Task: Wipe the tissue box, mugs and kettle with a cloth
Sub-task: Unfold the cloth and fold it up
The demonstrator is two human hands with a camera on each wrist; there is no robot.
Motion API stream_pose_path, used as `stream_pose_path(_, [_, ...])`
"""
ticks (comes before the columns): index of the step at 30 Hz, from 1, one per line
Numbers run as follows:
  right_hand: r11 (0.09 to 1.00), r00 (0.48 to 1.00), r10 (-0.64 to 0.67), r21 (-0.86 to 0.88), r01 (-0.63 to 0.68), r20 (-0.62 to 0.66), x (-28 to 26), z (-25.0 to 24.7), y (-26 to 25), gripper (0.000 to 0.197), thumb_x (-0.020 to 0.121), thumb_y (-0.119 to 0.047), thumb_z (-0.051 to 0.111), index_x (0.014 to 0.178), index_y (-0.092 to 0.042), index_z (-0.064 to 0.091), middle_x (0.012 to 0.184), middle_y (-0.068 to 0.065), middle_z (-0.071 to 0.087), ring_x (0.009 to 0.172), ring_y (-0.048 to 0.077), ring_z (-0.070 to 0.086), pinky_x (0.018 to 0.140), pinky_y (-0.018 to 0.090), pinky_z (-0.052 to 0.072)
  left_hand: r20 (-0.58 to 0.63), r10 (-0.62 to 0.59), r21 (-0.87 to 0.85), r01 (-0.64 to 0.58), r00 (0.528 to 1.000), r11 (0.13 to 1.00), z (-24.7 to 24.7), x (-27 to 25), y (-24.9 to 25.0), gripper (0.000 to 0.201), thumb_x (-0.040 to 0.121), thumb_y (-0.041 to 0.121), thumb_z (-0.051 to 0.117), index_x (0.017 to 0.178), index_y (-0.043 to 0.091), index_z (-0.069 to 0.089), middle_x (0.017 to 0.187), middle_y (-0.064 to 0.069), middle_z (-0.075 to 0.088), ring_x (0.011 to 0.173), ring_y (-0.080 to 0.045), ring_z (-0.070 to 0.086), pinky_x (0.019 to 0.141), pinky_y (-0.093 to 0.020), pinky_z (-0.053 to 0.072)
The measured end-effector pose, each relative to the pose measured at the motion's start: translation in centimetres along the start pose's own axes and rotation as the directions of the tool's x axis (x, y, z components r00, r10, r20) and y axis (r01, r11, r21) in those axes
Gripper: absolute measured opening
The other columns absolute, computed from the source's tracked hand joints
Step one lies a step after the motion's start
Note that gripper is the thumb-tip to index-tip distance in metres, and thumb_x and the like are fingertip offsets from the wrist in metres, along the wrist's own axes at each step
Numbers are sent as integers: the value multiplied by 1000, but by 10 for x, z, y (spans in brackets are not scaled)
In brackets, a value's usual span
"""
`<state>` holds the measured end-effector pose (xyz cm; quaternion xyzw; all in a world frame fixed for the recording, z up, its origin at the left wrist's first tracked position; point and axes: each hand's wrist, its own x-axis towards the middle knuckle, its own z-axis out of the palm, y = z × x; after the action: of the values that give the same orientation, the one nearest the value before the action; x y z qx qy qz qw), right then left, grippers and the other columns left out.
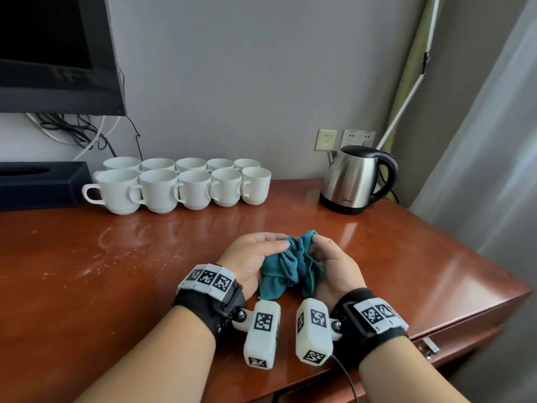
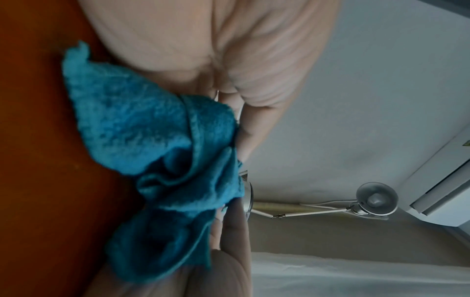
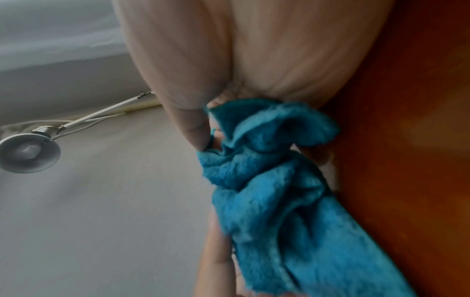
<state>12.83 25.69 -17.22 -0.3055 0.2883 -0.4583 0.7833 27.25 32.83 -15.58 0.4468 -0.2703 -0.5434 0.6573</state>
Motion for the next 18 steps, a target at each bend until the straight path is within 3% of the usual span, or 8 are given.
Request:
stream_pose_path(2, [1000, 1000, -19, 7, 19, 8, -2, 1, -1, 13, 100, -16, 61, 90, -10, 62, 86, 16, 61, 90, 35, 68, 96, 62, 55, -5, 10, -19, -10, 1000, 1000, 1, 0, 2, 16, 95, -1, 66, 111, -3, 70, 100, -22, 75, 83, -28, 74, 75, -39, 63])
stream_pose_path(5, [1000, 999, -28, -6, 28, 29, -6, 4, -4, 17, 102, -15, 58, 86, -12, 61, 76, 9, 64, 77, 28, 69, 85, 54, 61, -49, 27, -51, -30, 998, 998, 3, -1, 4, 14, 95, 2, 67, 108, 3, 71, 91, -14, 74, 77, -21, 73, 69, -33, 62])
stream_pose_path(8, [998, 998, -60, -24, 60, 34, -5, 4, -4, 12, 100, -12, 62, 88, -13, 64, 76, 7, 59, 81, 26, 63, 103, 60, 51, -158, 125, -9, -128, 980, 992, -1, 5, 4, 11, 92, 6, 71, 101, 10, 76, 90, -6, 72, 86, -19, 66, 75, -30, 55])
stream_pose_path(10, [997, 996, -75, -21, 76, 48, -6, 5, -4, 11, 98, -9, 64, 87, -13, 65, 77, 8, 60, 80, 25, 62, 104, 60, 50, -275, 225, 71, -213, 935, 974, -7, 10, 8, 8, 91, 10, 74, 92, 17, 78, 87, 2, 71, 82, -13, 61, 71, -25, 49])
stream_pose_path(13, [997, 992, -74, -29, 78, 101, -13, 10, -7, 10, 97, -6, 63, 88, -9, 62, 76, 12, 64, 73, 29, 70, 74, 49, 64, -363, 286, 96, -269, 887, 958, -10, 8, 15, 8, 90, 12, 73, 84, 16, 74, 74, 5, 67, 66, -9, 55, 55, -21, 37])
stream_pose_path(15, [997, 993, -69, -30, 72, 95, -14, 9, -6, 13, 95, -8, 65, 83, -8, 60, 75, 11, 61, 72, 30, 71, 68, 44, 62, -264, 260, 1, -269, 929, 963, -6, 0, 19, 9, 95, 13, 69, 88, 10, 72, 71, 0, 61, 59, -10, 52, 47, -21, 32])
stream_pose_path(18, [999, 997, -39, -29, 41, 61, -13, 7, -6, 15, 88, -22, 73, 87, -11, 63, 78, 10, 56, 78, 31, 68, 77, 44, 61, -18, 210, 31, -210, 977, 977, 0, -14, 23, 18, 100, 20, 64, 102, 4, 73, 75, -5, 63, 59, -15, 58, 42, -22, 39])
